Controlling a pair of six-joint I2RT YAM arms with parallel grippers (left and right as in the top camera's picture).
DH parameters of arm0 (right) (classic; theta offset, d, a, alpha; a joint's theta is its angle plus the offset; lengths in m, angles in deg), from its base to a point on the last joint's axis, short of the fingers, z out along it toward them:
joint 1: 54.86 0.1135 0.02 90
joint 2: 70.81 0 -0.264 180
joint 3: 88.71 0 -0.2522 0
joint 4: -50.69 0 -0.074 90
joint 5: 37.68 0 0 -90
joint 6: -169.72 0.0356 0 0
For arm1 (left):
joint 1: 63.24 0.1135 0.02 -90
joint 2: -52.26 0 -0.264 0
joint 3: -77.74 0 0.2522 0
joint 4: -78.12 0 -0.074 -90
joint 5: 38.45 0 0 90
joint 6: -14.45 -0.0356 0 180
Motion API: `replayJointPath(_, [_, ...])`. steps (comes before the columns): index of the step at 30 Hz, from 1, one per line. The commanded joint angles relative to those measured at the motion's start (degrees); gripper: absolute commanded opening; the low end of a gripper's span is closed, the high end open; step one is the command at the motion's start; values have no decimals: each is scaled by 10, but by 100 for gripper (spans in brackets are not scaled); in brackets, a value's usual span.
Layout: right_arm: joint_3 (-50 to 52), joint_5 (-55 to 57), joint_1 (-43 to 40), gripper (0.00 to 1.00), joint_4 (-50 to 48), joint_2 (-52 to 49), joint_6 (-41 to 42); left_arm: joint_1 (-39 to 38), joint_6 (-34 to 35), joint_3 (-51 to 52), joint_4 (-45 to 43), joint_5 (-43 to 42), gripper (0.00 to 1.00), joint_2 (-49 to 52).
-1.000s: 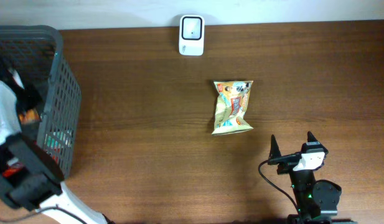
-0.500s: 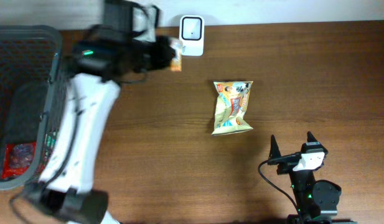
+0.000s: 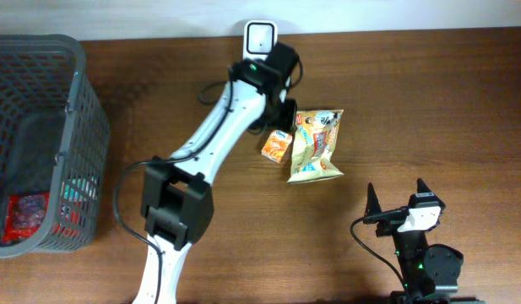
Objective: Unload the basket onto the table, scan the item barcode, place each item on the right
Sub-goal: 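Place the small orange box beside the yellow bag, then grasp the green tissue pack in the basket with the left gripper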
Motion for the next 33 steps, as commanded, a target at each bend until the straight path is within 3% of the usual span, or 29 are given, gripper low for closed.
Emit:
replayJointPath(1, [4,3,3,98,2,4,1,61,-58,-198,92,-5,64,-9])
replayJointPath(3, [4,3,3,99,2,4,1,118,-64,-343,173,67,70,-9])
replayJointPath(5, [4,3,3,98,2,4,1,224,-67,-520,273,84,73,-9])
replayJointPath(10, [4,3,3,98,2,4,1,406,-81,-542,273,63,76,-82])
replayJointPath(11, [4,3,3,98,2,4,1,437,-77,-535,273,88,82,-93])
replayJointPath(13, [4,3,3,98,2,4,1,494,-61,-487,273,103,86,-112])
replayJointPath(14, [4,3,3,98,2,4,1,516,-52,-413,273,110,87,-129])
replayJointPath(16, [4,3,3,98,2,4,1,557,59,-283,272,214,97,-140])
replayJointPath(17, [4,3,3,98,2,4,1,572,82,-254,269,219,98,-140])
replayJointPath(19, [4,3,3,98,2,4,1,622,94,-142,270,206,100,-140])
replayJointPath(22, [4,3,3,98,2,4,1,636,94,8,225,164,100,-140])
replayJointPath(25, [4,3,3,98,2,4,1,635,94,193,134,47,98,-140])
replayJointPath(31, [4,3,3,98,2,4,1,635,94,363,6,9,95,-140])
replayJointPath(33, [4,3,3,98,2,4,1,635,94,380,-33,0,84,-140])
